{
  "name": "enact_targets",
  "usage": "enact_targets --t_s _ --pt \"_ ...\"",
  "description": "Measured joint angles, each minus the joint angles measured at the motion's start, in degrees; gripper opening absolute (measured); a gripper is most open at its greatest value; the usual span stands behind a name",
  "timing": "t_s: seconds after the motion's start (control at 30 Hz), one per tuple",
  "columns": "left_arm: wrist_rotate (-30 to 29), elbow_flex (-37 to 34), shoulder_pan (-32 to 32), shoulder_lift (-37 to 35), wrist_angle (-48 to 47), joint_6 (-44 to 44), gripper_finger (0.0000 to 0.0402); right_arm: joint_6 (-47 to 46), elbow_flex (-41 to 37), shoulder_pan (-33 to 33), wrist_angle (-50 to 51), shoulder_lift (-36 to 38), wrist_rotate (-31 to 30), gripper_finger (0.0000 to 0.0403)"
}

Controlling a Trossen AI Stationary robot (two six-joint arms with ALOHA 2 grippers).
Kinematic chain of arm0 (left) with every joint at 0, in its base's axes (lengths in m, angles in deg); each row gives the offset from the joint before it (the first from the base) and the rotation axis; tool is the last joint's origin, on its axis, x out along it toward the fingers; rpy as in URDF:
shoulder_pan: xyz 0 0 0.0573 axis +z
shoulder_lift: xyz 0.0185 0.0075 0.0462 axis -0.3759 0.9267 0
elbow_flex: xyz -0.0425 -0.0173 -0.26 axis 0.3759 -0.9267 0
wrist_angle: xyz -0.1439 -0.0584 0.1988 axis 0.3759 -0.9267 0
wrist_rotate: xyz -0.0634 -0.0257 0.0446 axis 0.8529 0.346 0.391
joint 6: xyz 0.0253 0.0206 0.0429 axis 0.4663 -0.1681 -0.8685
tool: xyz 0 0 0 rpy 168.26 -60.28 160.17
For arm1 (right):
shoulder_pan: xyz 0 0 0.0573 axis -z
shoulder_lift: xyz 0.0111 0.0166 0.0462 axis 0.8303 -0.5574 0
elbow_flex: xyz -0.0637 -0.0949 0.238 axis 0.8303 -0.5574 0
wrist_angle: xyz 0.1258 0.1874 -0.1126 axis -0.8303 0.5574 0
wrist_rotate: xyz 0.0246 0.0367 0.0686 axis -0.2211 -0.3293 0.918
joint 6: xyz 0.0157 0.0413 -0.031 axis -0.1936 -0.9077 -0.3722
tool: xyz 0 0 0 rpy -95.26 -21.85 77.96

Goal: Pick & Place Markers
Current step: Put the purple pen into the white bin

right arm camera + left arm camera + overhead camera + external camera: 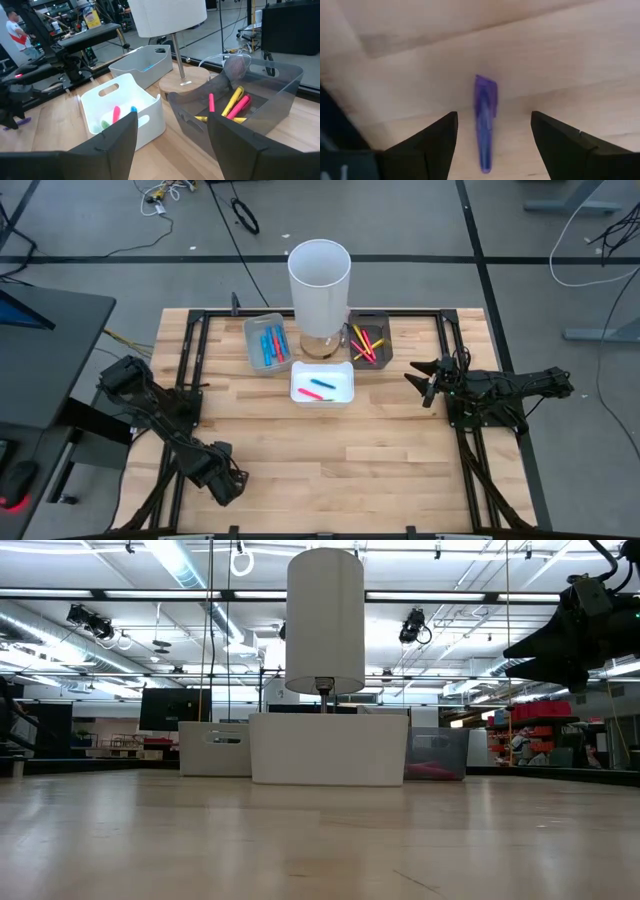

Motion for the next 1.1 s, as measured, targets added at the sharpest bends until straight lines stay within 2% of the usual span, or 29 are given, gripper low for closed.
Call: enact_targets --t_s 0.23,0.53,1.1 --pt "-0.97 0.18 -2.40 2.10 2.26 4.26 0.0254 0.00 -0.02 0.00 0.02 0.00 0.00 0.0242" --pt "-1.51 0.07 -4.38 2.29 4.89 5.43 0.0217 0.01 -0.02 0.02 0.04 0.01 0.00 0.0242" --pt "-0.17 0.07 -3.71 2.46 7.99 1.04 0.0078 0.02 -0.01 0.01 0.04 0.02 0.00 0.0242"
